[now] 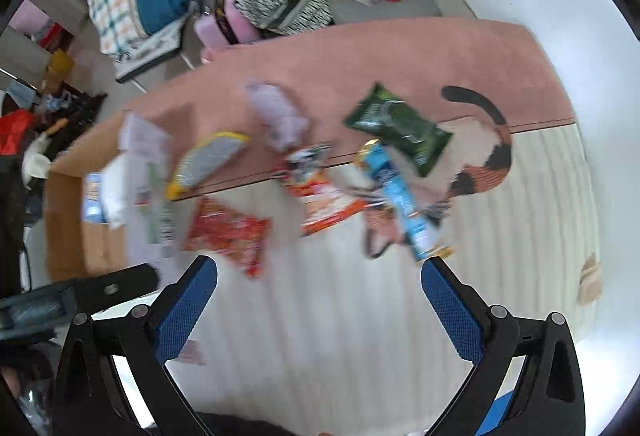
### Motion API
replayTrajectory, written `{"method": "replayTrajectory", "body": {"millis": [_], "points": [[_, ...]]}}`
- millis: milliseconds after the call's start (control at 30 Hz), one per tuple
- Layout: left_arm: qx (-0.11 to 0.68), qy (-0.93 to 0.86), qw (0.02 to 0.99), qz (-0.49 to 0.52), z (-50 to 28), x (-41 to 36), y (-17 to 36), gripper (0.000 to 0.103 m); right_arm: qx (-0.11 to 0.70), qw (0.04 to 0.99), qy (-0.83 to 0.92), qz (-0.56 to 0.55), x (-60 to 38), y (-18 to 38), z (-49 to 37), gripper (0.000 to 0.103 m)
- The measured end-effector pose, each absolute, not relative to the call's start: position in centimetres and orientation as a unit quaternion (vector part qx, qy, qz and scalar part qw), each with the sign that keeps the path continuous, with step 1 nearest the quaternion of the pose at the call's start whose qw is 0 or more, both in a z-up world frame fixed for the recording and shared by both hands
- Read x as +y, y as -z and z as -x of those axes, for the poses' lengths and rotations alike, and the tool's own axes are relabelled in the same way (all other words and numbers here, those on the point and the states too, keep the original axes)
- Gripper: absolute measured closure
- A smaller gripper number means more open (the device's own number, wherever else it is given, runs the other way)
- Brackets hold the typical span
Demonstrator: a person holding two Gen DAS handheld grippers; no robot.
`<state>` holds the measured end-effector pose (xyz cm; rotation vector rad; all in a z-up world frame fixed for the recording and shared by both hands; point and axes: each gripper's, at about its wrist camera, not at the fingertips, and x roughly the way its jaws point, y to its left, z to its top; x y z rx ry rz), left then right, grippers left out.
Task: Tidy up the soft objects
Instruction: 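Grasp the red Deeyeo pack with the left tool while the right tool grasps the panda bag, then carry both bags into the box and release them beside the other packs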
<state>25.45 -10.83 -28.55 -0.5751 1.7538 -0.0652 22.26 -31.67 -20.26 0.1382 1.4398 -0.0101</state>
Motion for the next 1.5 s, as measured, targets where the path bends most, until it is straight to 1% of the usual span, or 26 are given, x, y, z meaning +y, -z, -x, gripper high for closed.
{"method": "replayTrajectory", "body": {"millis": [33, 100, 167, 200, 333, 500, 533, 567, 600, 633, 667, 700, 733, 767, 933, 1000, 1100, 1133, 1167, 1333, 1433, 1500], "points": [[0.763, 0.016, 0.595, 0.252, -25.8, -11.5, 29.7, 0.016, 0.665, 0.745, 0.002, -0.053, -32.4, 21.3, -23.1, 0.000], [0.775, -0.011, 0.579, 0.254, -26.8, -12.6, 32.3, 0.016, 0.674, 0.737, -0.004, -0.042, -33.3, 23.1, -24.4, 0.004], [0.786, -0.037, 0.566, 0.245, -27.6, -13.3, 34.7, 0.016, 0.688, 0.725, -0.015, -0.034, -33.9, 25.4, -25.8, 0.019], [0.789, -0.053, 0.559, 0.250, -27.9, -13.4, 35.8, 0.016, 0.695, 0.718, -0.024, -0.030, -34.1, 26.6, -26.5, 0.022], [0.792, -0.102, 0.526, 0.293, -28.2, -12.4, 39.2, 0.016, 0.712, 0.700, -0.052, -0.018, -33.0, 30.2, -28.2, 0.023], [0.790, -0.140, 0.522, 0.289, -28.6, -11.6, 40.8, 0.016, 0.737, 0.670, -0.078, -0.035, -31.9, 35.1, -30.1, 0.023], [0.787, -0.142, 0.524, 0.291, -28.6, -11.3, 40.8, 0.024, 0.742, 0.665, -0.081, -0.039, -31.5, 35.7, -30.4, 0.024], [0.786, -0.138, 0.528, 0.291, -28.6, -11.3, 40.8, 0.029, 0.745, 0.660, -0.084, -0.044, -31.3, 36.5, -30.7, 0.028], [0.787, -0.134, 0.532, 0.283, -28.7, -11.5, 40.7, 0.029, 0.749, 0.654, -0.092, -0.051, -31.1, 37.2, -30.9, 0.029], [0.788, -0.130, 0.540, 0.265, -28.9, -11.7, 40.4, 0.033, 0.751, 0.649, -0.101, -0.064, -31.0, 37.7, -31.0, 0.031], [0.790, -0.125, 0.553, 0.235, -29.1, -12.2, 40.1, 0.047, 0.755, 0.643, -0.107, -0.073, -30.9, 38.1, -31.1, 0.038], [0.791, -0.115, 0.562, 0.213, -29.4, -12.5, 39.9, 0.047, 0.757, 0.639, -0.111, -0.077, -30.8, 38.3, -31.0, 0.042], [0.793, -0.100, 0.569, 0.192, -29.5, -12.9, 39.7, 0.047, 0.759, 0.637, -0.114, -0.073, -30.7, 38.5, -30.9, 0.052], [0.795, -0.082, 0.577, 0.166, -29.5, -13.4, 39.6, 0.048, 0.763, 0.633, -0.112, -0.062, -30.8, 38.6, -30.6, 0.061], [0.799, 0.004, 0.600, 0.028, -28.9, -16.1, 39.2, 0.048, 0.792, 0.601, -0.098, -0.053, -32.8, 39.5, -28.1, 0.062], [0.800, 0.013, 0.600, 0.010, -28.9, -16.5, 39.3, 0.046, 0.795, 0.596, -0.090, -0.063, -33.9, 39.6, -27.3, 0.062], [0.803, 0.012, 0.595, 0.015, -29.5, -16.4, 39.6, 0.045, 0.785, 0.606, -0.075, -0.102, -35.1, 39.4, -27.2, 0.059], [0.805, 0.011, 0.593, 0.021, -29.7, -16.3, 39.7, 0.044, 0.783, 0.607, -0.068, -0.118, -35.5, 39.5, -27.2, 0.053], [0.806, 0.011, 0.591, 0.029, -31.0, -15.9, 39.5, 0.041, 0.782, 0.607, -0.063, -0.128, -35.7, 39.6, -27.2, 0.049], [0.809, 0.001, 0.584, 0.067, -32.2, -15.2, 39.9, 0.041, 0.779, 0.609, -0.037, -0.143, -35.3, 40.6, -27.6, 0.048], [0.809, -0.003, 0.584, 0.069, -32.5, -14.9, 39.9, 0.041, 0.778, 0.612, -0.022, -0.137, -34.5, 40.8, -27.3, 0.048], [0.807, -0.007, 0.588, 0.056, -31.8, -14.5, 40.0, 0.045, 0.777, 0.616, -0.013, -0.131, -33.9, 40.9, -27.3, 0.048]]}}
